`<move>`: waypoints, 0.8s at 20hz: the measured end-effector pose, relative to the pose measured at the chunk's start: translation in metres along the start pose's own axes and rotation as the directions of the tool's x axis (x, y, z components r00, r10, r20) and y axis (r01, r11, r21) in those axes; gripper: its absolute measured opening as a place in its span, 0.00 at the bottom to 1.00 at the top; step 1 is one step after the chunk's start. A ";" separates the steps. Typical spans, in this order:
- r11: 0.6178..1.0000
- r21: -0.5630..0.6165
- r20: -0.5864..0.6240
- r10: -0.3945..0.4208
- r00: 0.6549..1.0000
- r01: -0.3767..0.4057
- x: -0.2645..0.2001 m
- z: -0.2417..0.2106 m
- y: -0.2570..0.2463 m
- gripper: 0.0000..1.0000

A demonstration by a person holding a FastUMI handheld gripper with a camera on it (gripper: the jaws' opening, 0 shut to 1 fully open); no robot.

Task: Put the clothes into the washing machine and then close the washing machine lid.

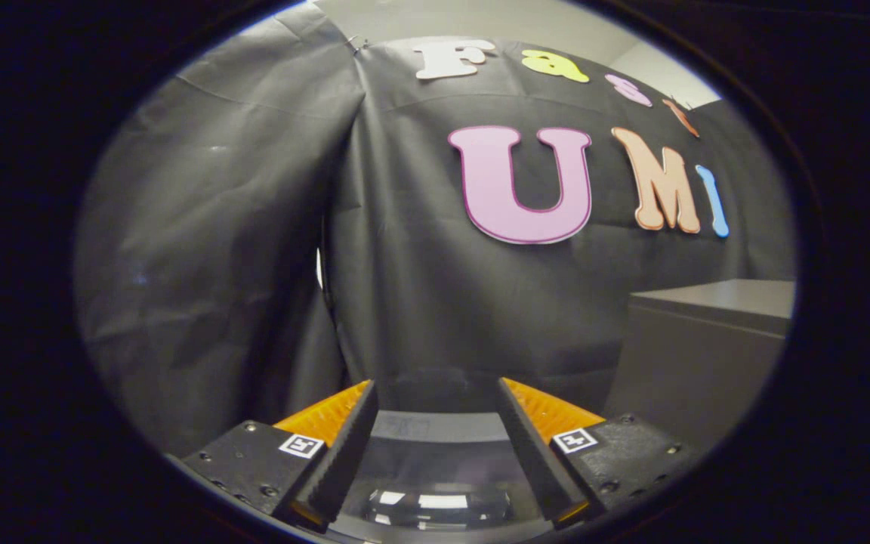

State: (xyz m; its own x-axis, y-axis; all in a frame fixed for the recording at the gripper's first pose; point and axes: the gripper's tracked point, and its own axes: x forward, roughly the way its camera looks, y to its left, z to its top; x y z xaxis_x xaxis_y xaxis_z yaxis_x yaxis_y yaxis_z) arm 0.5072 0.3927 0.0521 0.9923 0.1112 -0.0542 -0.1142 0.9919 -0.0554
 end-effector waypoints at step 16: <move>0.998 0.069 -0.088 0.006 0.996 0.000 -0.023 0.001 -0.003 0.94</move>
State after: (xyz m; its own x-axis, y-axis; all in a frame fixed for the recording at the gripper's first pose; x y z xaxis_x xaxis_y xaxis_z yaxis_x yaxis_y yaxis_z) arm 0.4847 0.3869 0.0543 0.9835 0.1114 -0.1425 -0.1106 0.9938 0.0136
